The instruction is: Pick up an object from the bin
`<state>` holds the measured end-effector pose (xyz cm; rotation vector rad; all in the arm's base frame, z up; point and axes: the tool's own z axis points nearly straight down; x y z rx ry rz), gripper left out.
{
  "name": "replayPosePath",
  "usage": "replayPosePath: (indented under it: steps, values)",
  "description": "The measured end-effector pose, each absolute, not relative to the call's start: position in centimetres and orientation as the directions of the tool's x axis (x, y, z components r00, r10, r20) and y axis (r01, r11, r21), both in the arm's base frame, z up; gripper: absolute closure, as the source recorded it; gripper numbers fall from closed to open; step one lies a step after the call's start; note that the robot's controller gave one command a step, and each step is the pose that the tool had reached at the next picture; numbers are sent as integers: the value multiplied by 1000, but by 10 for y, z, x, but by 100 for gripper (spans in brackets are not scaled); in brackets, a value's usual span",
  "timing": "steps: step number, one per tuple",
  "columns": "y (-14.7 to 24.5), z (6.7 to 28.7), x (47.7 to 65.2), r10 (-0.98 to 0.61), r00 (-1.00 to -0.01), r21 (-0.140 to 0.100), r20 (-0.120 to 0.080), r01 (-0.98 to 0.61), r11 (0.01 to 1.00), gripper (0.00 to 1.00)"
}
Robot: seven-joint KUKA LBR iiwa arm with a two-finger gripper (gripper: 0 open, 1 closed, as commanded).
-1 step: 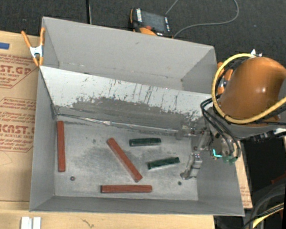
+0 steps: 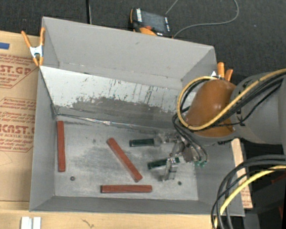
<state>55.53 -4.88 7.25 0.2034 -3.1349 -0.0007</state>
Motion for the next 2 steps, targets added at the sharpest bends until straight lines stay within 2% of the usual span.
replayPosePath:
  steps: [1, 2]
  values:
    - [-49, 76, 556, -129, -992, 0, -1, -129, 992, 100]
    - [-25, 208, 547, -480, -877, -3, -7, -480, 877, 100]
